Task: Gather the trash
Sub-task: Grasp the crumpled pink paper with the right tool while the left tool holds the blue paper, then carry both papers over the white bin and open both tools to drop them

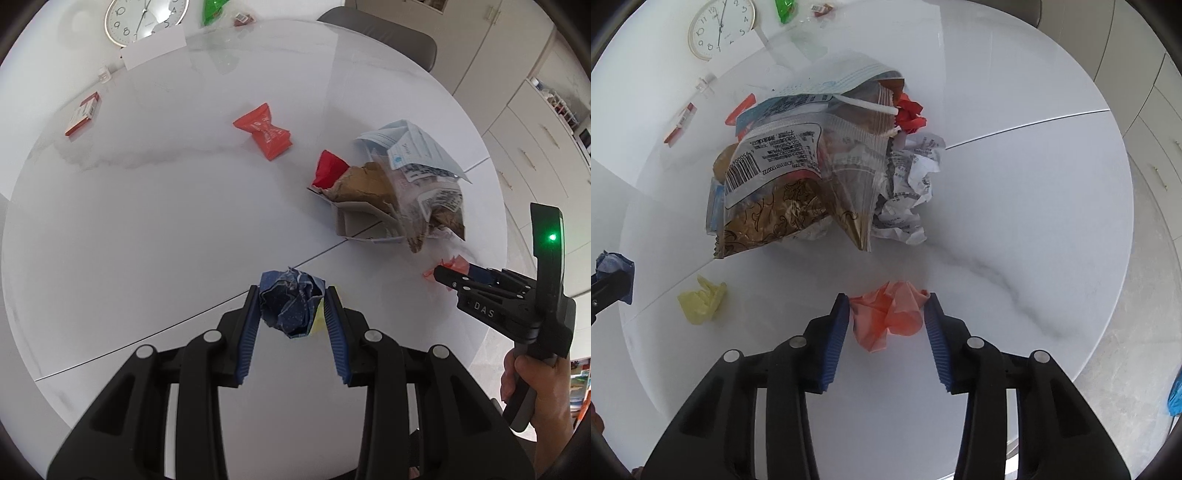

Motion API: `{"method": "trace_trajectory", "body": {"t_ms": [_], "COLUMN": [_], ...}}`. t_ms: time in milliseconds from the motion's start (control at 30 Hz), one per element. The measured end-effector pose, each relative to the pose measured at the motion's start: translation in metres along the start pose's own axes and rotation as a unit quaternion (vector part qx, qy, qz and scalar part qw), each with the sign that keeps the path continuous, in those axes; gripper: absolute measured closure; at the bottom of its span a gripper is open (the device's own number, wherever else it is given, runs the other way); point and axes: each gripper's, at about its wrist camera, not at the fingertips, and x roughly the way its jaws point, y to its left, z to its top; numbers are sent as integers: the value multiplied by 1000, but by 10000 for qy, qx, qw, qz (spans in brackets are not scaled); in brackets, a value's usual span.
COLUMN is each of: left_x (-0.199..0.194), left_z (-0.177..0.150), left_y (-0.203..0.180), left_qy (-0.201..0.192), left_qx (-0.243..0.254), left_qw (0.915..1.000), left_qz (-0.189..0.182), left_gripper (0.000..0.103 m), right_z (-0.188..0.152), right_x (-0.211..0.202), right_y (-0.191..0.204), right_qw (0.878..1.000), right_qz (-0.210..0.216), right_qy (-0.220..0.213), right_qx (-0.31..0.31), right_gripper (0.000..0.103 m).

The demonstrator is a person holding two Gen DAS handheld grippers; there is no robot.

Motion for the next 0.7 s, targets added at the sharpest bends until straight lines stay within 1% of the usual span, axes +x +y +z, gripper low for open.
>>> {"method": "trace_trajectory", "body": {"t_ms": [100, 200, 267, 333, 367, 433, 500, 567, 600, 633, 667, 700], "left_x": [-5, -15, -21, -26, -27, -28, -28, -25, -24, -22, -21, -19], "left_z": [-1, -6, -12, -17, -19, -26, -32, -39, -42, -46, -50, -55], "left_y": [-12, -38, -62, -87, -97, -121, -142, -162, -171, -182, -190, -199], "left_qy": [23, 5, -25, -56, -60, -54, -28, 9, 39, 74, 106, 159], "left_qx": [189, 606, 976, 1283, 1396, 1618, 1801, 1979, 2061, 2145, 2208, 2276], "left_qw": [9998, 9979, 9944, 9901, 9881, 9836, 9793, 9755, 9736, 9717, 9701, 9682], "left_qz": [-82, -233, -403, -564, -640, -801, -919, -959, -979, -990, -999, -1025], "left_gripper": [68, 68, 68, 68, 68, 68, 68, 68, 68, 68, 67, 67], "right_z": [-9, -26, -42, -63, -75, -92, -111, -127, -133, -137, -140, -145], "right_x": [-18, -52, -77, -101, -109, -114, -106, -92, -83, -77, -75, -75], "right_y": [-7, -22, -36, -52, -60, -72, -85, -96, -101, -101, -106, -112], "right_qw": [9999, 9989, 9979, 9977, 9980, 9987, 9993, 9992, 9986, 9982, 9981, 9981], "right_qz": [115, 277, 339, 304, 258, 229, 225, 284, 390, 412, 376, 328], "right_qy": [-101, -319, -436, -493, -469, -324, -109, 88, 193, 263, 276, 275], "right_qx": [41, 216, 328, 338, 325, 314, 280, 281, 315, 353, 398, 447], "right_gripper": [63, 63, 63, 61, 60, 60, 59, 57, 46, 38, 33, 24]}}
